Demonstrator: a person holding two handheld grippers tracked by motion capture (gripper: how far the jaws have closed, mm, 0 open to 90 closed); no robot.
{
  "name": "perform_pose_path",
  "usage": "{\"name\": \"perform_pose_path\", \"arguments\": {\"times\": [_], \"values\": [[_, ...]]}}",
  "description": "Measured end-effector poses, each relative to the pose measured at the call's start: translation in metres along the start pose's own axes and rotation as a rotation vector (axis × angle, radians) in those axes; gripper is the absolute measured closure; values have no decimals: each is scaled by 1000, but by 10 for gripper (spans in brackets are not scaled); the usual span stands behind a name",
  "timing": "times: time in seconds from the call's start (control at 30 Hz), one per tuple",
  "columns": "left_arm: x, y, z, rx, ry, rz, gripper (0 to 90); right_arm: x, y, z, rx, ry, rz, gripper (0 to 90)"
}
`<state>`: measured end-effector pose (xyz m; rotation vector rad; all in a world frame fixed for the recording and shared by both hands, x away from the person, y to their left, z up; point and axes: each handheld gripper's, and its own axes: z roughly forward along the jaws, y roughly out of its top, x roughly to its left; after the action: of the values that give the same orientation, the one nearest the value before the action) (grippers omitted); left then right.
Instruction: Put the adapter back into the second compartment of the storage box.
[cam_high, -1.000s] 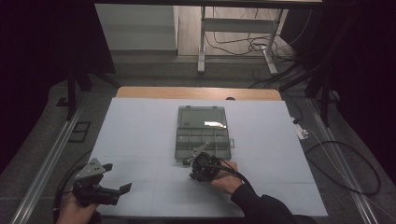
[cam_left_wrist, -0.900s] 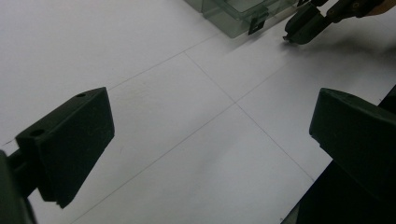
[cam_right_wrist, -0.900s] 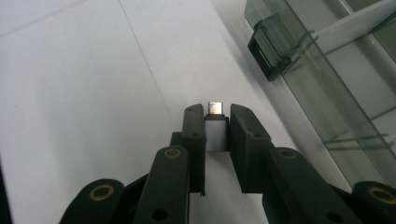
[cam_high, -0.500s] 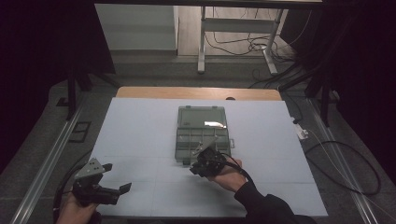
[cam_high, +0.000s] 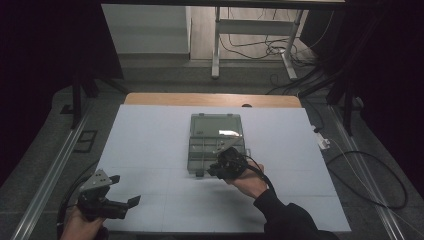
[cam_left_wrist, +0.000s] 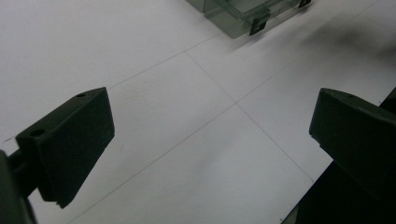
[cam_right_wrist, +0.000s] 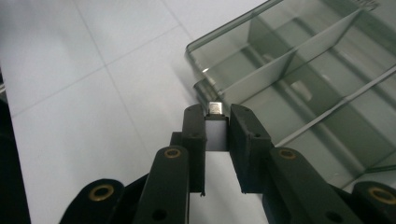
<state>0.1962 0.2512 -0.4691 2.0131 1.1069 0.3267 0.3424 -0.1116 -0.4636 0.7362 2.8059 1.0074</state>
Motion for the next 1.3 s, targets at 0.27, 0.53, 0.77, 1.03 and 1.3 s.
{"name": "perform_pose_path", "arguments": {"times": [0.27, 0.53, 0.77, 1.03, 1.3], "values": [[1, 0, 0, -3, -4, -5, 7, -16, 11, -1, -24, -31, 31, 758], [1, 0, 0, -4, -4, -11, 7, -31, 20, 3, -51, -62, 51, 759], [2, 0, 0, -7, -7, -20, 7, -45, 27, 8, -68, -104, 69, 758], [3, 0, 0, -6, -9, -22, 7, -59, 33, 19, -69, -136, 100, 758], [3, 0, 0, -6, -11, -22, 7, -69, 37, 37, -60, -162, 115, 759]]}}
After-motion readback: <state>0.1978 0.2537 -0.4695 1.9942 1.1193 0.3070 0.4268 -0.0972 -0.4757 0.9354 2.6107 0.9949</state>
